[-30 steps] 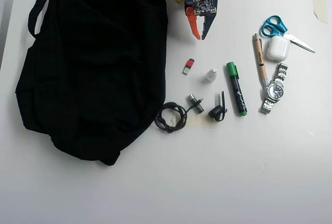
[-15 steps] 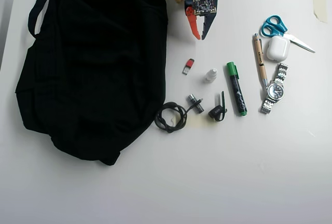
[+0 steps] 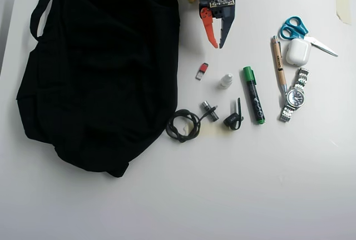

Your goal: Put the black bike light into the black bag

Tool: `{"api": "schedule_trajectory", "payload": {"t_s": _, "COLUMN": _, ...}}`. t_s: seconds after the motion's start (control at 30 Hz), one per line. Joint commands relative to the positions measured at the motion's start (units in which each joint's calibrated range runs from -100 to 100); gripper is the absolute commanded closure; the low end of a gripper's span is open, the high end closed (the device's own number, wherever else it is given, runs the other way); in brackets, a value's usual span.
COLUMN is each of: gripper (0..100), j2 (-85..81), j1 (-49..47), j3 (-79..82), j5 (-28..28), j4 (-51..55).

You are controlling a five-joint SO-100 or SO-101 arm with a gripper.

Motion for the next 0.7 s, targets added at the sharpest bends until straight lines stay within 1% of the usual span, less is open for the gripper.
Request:
{"api": "schedule_trajectory", "payload": {"t_s": 0.0, "gripper": 98, "j2": -0.9, "j1": -0.4, "j3": 0.5, "j5": -0.3, "j4": -6.7}}
{"api": "schedule_trajectory", "payload": {"t_s": 0.17, "gripper": 98, "j2": -0.9, "j1": -0.7, "j3": 0.3, "j5": -0.4, "j4": -12.7}}
{"api": "schedule_trajectory", "payload": {"t_s": 0.47, "gripper": 98, "j2": -0.6, "j1": -2.2, "j3": -5.5, "j5": -0.5, "j4": -12.1}}
{"api": "schedule_trajectory", "payload": {"t_s": 0.6, "gripper": 98, "j2": -0.7, "j1": -3.8, "j3": -6.4, "j5": -2.6, "j4": -12.1}}
{"api": "schedule_trajectory", "payload": {"t_s": 0.67, "gripper": 98, "j2": -0.8, "j1": -4.1, "j3": -6.4, "j5": -2.6, "j4": -12.2}}
